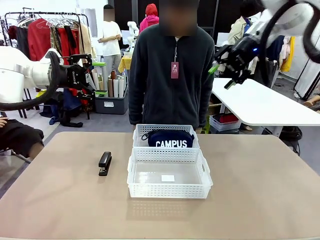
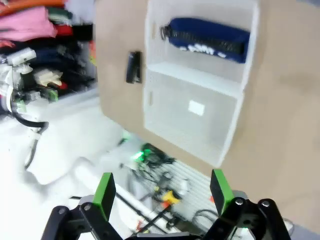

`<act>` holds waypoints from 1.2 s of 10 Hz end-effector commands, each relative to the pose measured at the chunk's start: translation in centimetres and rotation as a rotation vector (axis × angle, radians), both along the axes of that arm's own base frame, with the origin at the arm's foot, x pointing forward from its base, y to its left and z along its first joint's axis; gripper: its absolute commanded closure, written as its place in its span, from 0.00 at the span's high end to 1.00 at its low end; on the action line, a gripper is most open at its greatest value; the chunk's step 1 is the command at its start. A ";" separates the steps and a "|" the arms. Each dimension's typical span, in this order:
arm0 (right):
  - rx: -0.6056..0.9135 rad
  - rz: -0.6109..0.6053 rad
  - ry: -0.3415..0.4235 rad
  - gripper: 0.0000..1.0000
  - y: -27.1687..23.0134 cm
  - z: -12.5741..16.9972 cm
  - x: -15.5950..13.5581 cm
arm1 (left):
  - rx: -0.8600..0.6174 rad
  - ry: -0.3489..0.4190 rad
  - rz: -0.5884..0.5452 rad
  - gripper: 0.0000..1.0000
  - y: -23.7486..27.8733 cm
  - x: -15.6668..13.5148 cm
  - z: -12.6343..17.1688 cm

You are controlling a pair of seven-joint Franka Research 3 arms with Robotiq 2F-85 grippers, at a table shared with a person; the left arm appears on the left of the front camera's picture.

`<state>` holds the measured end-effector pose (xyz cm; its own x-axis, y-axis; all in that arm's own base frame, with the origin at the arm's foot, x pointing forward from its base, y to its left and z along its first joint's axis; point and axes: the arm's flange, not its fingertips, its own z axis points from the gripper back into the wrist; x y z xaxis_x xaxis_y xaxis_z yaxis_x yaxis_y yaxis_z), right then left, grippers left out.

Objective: Distribute items into two baskets.
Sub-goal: Pick up the Stapler that the person points to.

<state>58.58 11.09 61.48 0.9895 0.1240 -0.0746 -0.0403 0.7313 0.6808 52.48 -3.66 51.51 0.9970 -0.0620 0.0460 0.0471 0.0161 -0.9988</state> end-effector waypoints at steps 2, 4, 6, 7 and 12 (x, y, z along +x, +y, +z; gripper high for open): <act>0.196 -0.176 -0.004 1.00 -4.7 2.1 -5.3 | -0.002 -0.001 0.002 1.00 0.1 -0.1 0.1; 0.299 -0.176 -0.043 1.00 -8.6 1.0 -6.9 | -0.002 -0.001 0.002 1.00 0.1 -0.1 0.1; 0.410 -0.138 -0.083 1.00 -10.8 -1.9 -6.8 | -0.002 -0.001 0.002 1.00 0.1 -0.1 0.1; 0.476 -0.106 -0.110 1.00 -11.1 -3.0 -6.6 | -0.002 -0.001 0.002 1.00 0.1 -0.1 0.1; 0.456 -0.104 -0.215 1.00 -10.9 -4.8 -5.9 | -0.002 -0.001 0.002 1.00 0.1 -0.1 0.1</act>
<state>53.01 -0.47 55.88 0.9920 0.0033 0.1264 -0.1207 0.3240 0.9383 52.49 -3.67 51.52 0.9970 -0.0620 0.0461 0.0472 0.0162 -0.9988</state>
